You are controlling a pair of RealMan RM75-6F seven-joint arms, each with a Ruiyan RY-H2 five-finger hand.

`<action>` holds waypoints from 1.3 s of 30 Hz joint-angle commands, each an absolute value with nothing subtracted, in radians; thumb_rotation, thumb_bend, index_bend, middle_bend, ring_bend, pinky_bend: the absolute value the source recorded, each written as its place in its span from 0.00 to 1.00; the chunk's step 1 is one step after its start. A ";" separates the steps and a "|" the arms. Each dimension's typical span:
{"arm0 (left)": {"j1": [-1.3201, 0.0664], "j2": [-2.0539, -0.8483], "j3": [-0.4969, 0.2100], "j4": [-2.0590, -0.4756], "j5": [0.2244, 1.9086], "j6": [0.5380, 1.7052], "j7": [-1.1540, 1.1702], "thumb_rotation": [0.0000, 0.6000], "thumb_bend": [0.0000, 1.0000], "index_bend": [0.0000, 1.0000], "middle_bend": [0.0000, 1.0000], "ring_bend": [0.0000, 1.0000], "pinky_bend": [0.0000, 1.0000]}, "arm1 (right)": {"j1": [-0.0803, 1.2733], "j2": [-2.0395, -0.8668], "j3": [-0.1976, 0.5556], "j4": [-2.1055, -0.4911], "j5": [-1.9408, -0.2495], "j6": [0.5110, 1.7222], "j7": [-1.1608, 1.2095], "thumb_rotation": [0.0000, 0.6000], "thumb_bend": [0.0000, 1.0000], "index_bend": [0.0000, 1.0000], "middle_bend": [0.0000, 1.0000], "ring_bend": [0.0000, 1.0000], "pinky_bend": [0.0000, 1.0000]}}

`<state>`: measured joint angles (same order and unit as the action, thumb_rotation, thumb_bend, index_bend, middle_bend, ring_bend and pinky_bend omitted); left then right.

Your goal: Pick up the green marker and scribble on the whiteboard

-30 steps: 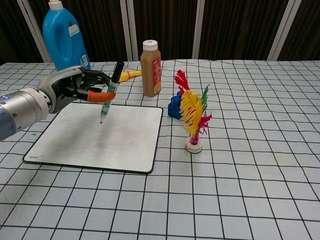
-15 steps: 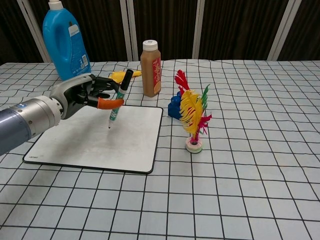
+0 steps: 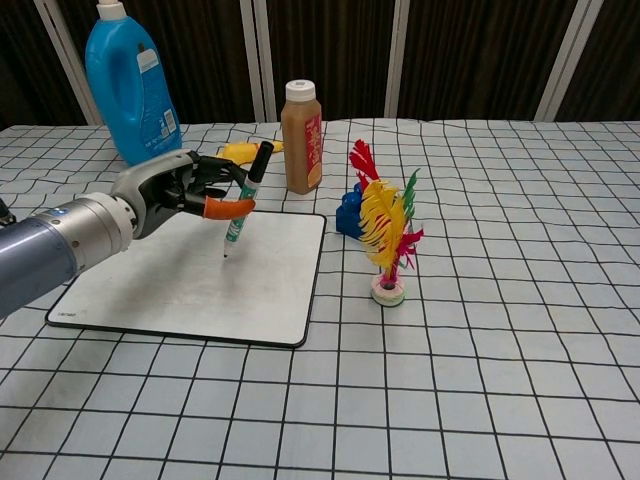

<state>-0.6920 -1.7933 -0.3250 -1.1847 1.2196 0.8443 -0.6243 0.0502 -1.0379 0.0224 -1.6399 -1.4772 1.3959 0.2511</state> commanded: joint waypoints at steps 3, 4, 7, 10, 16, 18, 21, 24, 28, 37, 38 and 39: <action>-0.695 -1.794 -0.319 -1.169 1.225 0.843 -0.627 1.00 0.53 0.74 0.19 0.02 0.03 | 0.049 -1.039 0.022 -1.639 -1.477 1.397 0.250 1.00 0.35 0.00 0.00 0.00 0.00; -0.695 -1.794 -0.318 -1.166 1.226 0.843 -0.627 1.00 0.53 0.74 0.19 0.02 0.03 | 0.049 -1.039 0.022 -1.638 -1.477 1.397 0.250 1.00 0.35 0.00 0.00 0.00 0.00; -0.696 -1.793 -0.317 -1.149 1.227 0.845 -0.626 1.00 0.53 0.74 0.19 0.02 0.03 | 0.049 -1.040 0.022 -1.638 -1.477 1.397 0.249 1.00 0.35 0.00 0.00 0.00 0.00; -0.696 -1.793 -0.314 -1.130 1.225 0.844 -0.626 1.00 0.53 0.74 0.19 0.02 0.03 | 0.050 -1.039 0.023 -1.640 -1.479 1.397 0.248 1.00 0.35 0.00 0.00 0.00 0.00; -0.690 -1.790 -0.302 -1.084 1.229 0.844 -0.624 1.00 0.52 0.75 0.20 0.02 0.03 | 0.048 -1.039 0.022 -1.642 -1.477 1.398 0.246 1.00 0.35 0.00 0.00 0.00 0.00; -0.687 -1.786 -0.296 -1.065 1.236 0.852 -0.620 1.00 0.51 0.75 0.20 0.02 0.03 | 0.048 -1.039 0.022 -1.644 -1.477 1.398 0.246 1.00 0.35 0.00 0.00 0.00 0.00; -0.681 -1.779 -0.286 -1.029 1.259 0.882 -0.607 1.00 0.51 0.75 0.20 0.02 0.03 | 0.047 -1.039 0.020 -1.645 -1.479 1.399 0.246 1.00 0.35 0.00 0.00 0.00 0.00; -0.676 -1.770 -0.287 -1.010 1.267 0.899 -0.613 1.00 0.51 0.75 0.20 0.02 0.03 | 0.047 -1.039 0.021 -1.646 -1.480 1.400 0.245 1.00 0.35 0.00 0.00 0.00 0.00; -0.664 -1.749 -0.306 -1.028 1.264 0.927 -0.646 1.00 0.51 0.75 0.20 0.02 0.03 | 0.047 -1.038 0.021 -1.647 -1.481 1.402 0.246 1.00 0.35 0.00 0.00 0.00 0.00; -0.641 -1.687 -0.318 -1.205 1.245 0.933 -0.677 1.00 0.50 0.75 0.20 0.02 0.03 | 0.047 -1.039 0.020 -1.649 -1.486 1.403 0.242 1.00 0.35 0.00 0.00 0.00 0.00; -0.642 -1.689 -0.318 -1.216 1.240 0.932 -0.668 1.00 0.50 0.75 0.20 0.02 0.03 | 0.047 -1.039 0.020 -1.649 -1.486 1.403 0.242 1.00 0.35 0.00 0.00 0.00 0.00; -0.643 -1.694 -0.318 -1.225 1.234 0.931 -0.658 1.00 0.50 0.75 0.20 0.02 0.03 | 0.047 -1.039 0.020 -1.649 -1.485 1.403 0.242 1.00 0.35 0.00 0.00 0.00 0.00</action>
